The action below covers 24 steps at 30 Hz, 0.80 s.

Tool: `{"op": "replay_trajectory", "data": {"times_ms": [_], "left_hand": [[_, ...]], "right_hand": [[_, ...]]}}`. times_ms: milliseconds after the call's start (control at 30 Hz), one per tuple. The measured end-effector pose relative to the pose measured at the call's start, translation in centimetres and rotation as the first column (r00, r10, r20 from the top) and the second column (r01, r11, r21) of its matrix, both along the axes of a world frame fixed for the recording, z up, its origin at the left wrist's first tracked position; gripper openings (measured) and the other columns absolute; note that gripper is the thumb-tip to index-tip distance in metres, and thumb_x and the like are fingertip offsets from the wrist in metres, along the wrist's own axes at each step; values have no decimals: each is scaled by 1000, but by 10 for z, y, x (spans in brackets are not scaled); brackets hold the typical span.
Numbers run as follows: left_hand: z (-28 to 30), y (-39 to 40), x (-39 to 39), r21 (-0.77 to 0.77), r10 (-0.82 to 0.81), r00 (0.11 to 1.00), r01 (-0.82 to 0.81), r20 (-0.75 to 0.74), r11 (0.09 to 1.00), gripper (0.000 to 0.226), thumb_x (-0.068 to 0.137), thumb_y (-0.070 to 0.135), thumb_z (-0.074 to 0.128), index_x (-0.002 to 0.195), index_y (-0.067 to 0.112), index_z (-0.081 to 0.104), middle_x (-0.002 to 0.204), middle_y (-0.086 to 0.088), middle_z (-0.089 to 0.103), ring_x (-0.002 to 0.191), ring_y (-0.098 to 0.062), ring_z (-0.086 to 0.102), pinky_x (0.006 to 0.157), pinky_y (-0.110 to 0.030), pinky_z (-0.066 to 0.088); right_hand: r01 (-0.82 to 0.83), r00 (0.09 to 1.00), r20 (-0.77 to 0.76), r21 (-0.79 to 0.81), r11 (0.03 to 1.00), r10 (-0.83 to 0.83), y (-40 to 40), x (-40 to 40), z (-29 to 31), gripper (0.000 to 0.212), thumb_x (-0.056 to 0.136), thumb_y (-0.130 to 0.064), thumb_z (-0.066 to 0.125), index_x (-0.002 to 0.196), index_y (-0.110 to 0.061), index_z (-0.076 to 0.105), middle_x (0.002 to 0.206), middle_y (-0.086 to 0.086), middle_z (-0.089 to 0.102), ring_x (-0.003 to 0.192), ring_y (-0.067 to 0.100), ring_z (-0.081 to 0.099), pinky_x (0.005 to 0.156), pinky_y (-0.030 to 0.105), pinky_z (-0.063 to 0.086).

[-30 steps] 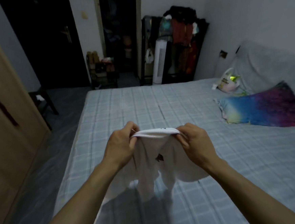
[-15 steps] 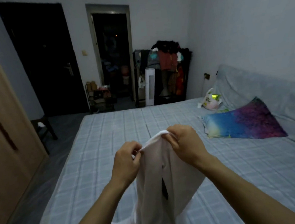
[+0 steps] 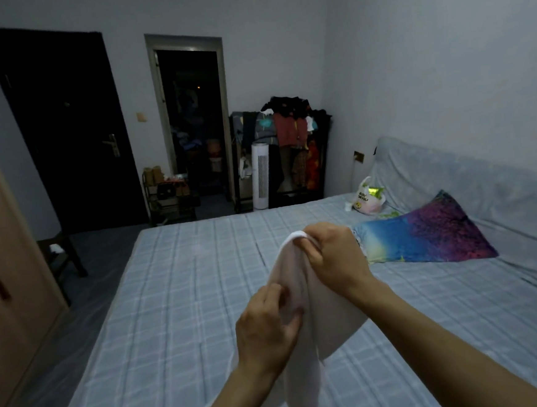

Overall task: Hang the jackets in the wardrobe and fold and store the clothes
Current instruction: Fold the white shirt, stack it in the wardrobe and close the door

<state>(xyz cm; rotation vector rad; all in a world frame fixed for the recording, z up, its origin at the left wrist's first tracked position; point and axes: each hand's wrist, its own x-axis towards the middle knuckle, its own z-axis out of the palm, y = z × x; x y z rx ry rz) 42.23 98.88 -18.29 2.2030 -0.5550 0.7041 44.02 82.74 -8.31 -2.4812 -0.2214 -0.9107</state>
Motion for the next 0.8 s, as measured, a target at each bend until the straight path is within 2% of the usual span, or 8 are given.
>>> {"op": "replay_trajectory", "data": {"times_ms": [100,200,300,433,533,633,733,800], "left_hand": [[9,14,9,16,32,999,-32,13,999,18,76,27,68,82,27,51,72,7,56,62,-19,58,51,-31,45],[25,41,21,-26,45,999,-45,10,999,15,80,16,66,80,26,55,75,8,54,64,-15,54,57,-37,49],[52,71,42,-65,70,997,-68,25,996,20,82,5,67,81,24,58,76,7,57,68,-12,54,61,-37,50],[94,94,55,-6,3,998,-3,56,1000,13,88,4,65,88,18,66,78,4,62,73,-12,59,65,-36,52],[115,96,52,49,-63,997,61,42,997,9,92,9,64,91,18,66,77,6,61,71,-9,58,65,-27,48],[131,91,48,67,-96,993,101,-65,993,9,93,13,64,90,21,65,74,7,62,67,-5,57,62,-15,42],[142,83,47,102,-95,977,117,-193,988,9,94,16,64,91,24,67,80,6,66,73,-5,60,64,-19,45],[145,77,47,122,-69,965,103,-254,987,8,93,18,65,92,25,69,84,6,67,78,-6,62,63,-20,45]], "right_hand": [[-16,1000,21,0,1000,16,-1,1,5,23,93,-25,60,74,-13,64,69,-1,59,65,15,52,61,32,38],[-48,998,43,-8,999,49,-12,2,12,23,93,-26,62,73,-15,65,68,-2,59,64,15,52,61,31,37],[-129,991,4,-103,986,131,-25,6,12,37,91,-45,52,74,-16,66,69,-2,60,65,16,55,63,36,46],[-153,988,-60,-198,968,144,-28,12,1,56,89,-63,41,76,-17,70,69,-3,62,65,15,57,63,36,48],[-143,990,-28,-146,979,141,-28,20,-4,37,91,-50,58,75,-19,70,67,-5,63,64,14,57,63,35,49],[-140,990,-32,-86,986,137,-27,28,-5,20,87,-38,69,76,-21,72,70,-8,66,67,13,59,65,35,50],[-123,989,-96,-63,990,116,-17,33,-10,6,85,-25,73,79,-22,72,73,-13,62,70,10,58,71,36,53],[-104,993,-66,-32,994,102,-6,32,-15,2,86,-23,72,84,-21,70,76,-12,61,72,8,56,73,37,53]]}}
